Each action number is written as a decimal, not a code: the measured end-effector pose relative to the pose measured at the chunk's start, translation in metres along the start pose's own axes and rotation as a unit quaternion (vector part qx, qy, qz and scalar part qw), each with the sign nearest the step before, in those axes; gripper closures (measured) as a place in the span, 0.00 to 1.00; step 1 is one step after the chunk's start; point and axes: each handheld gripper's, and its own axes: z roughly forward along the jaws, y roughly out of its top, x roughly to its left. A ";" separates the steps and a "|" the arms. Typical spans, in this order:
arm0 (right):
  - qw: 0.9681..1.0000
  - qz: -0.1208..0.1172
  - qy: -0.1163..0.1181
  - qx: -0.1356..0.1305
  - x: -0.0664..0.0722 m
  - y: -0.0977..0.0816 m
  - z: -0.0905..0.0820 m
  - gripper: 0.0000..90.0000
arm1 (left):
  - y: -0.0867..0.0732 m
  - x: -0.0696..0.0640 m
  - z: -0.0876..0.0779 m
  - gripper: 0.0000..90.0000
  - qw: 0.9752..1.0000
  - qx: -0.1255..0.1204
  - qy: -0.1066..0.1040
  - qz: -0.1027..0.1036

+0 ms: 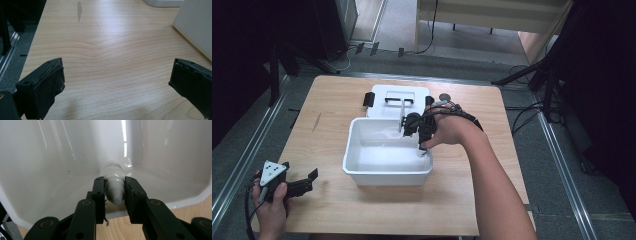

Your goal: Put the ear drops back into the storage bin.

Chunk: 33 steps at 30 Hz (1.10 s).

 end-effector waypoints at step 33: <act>0.999 -0.022 -0.031 0.038 0.008 0.009 0.025 0.80 | 0.000 0.000 0.000 0.00 1.000 0.000 -0.001 -0.003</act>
